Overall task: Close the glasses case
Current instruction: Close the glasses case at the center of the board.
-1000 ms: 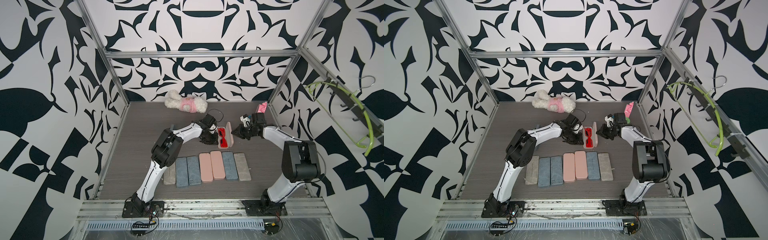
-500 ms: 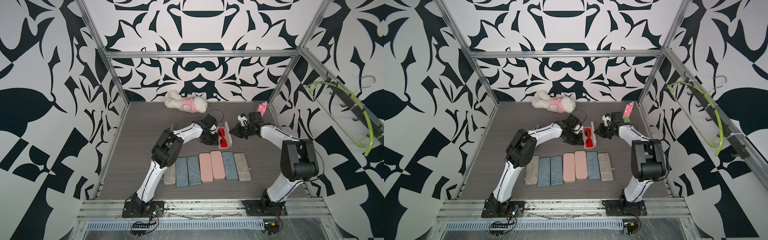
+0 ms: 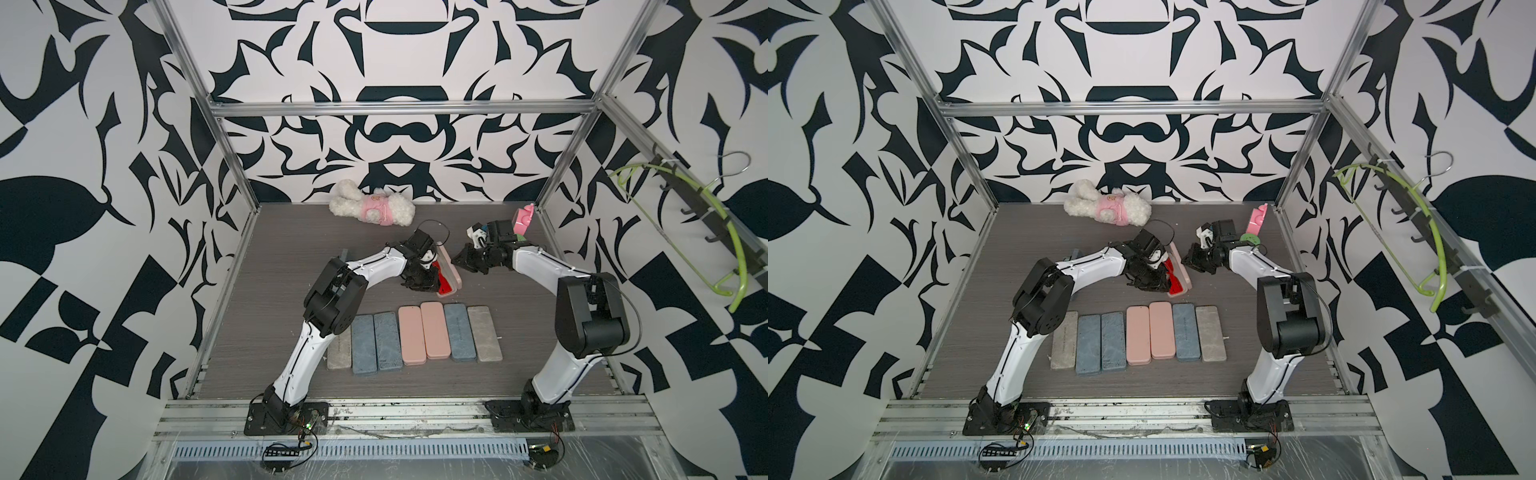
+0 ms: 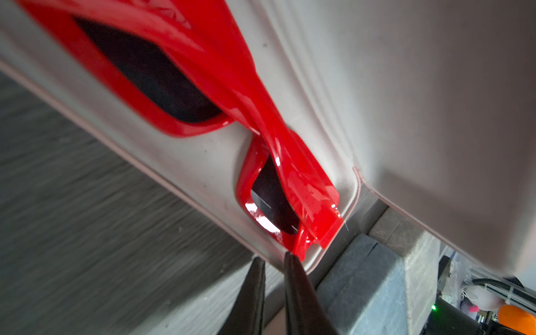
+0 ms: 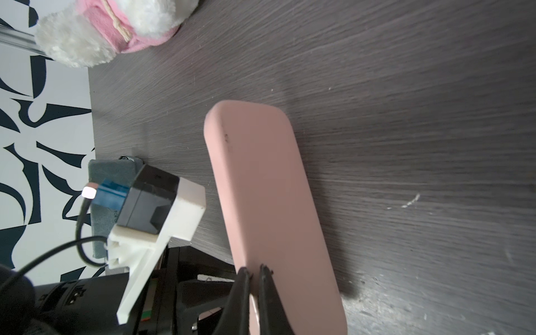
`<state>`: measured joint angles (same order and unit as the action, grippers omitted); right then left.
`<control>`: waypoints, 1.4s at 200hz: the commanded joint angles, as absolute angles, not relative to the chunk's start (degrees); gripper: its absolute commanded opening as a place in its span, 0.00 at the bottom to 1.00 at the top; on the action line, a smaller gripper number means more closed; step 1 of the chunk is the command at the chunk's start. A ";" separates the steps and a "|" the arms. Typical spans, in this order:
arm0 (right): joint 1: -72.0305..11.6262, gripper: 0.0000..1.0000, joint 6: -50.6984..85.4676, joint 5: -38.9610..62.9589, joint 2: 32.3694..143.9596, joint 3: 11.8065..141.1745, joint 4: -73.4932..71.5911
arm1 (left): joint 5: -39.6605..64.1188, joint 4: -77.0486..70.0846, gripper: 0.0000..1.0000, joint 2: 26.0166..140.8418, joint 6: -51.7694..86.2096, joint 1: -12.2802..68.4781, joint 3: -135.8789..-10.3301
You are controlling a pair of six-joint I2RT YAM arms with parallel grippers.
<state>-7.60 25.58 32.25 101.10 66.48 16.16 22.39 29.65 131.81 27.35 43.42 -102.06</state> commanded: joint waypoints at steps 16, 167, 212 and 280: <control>-9.79 0.11 26.03 29.71 103.26 66.47 20.64 | 23.47 30.47 0.18 132.41 26.56 43.78 -103.14; -14.33 0.16 30.76 27.16 104.14 65.28 20.15 | 23.34 29.20 0.18 123.31 26.18 42.04 -97.40; -14.33 0.26 29.53 25.75 100.22 67.28 23.78 | 24.11 26.90 0.20 117.04 27.87 38.77 -94.31; -14.33 0.78 16.74 19.06 96.80 74.54 33.24 | 22.08 25.19 0.79 102.01 30.72 35.16 -87.72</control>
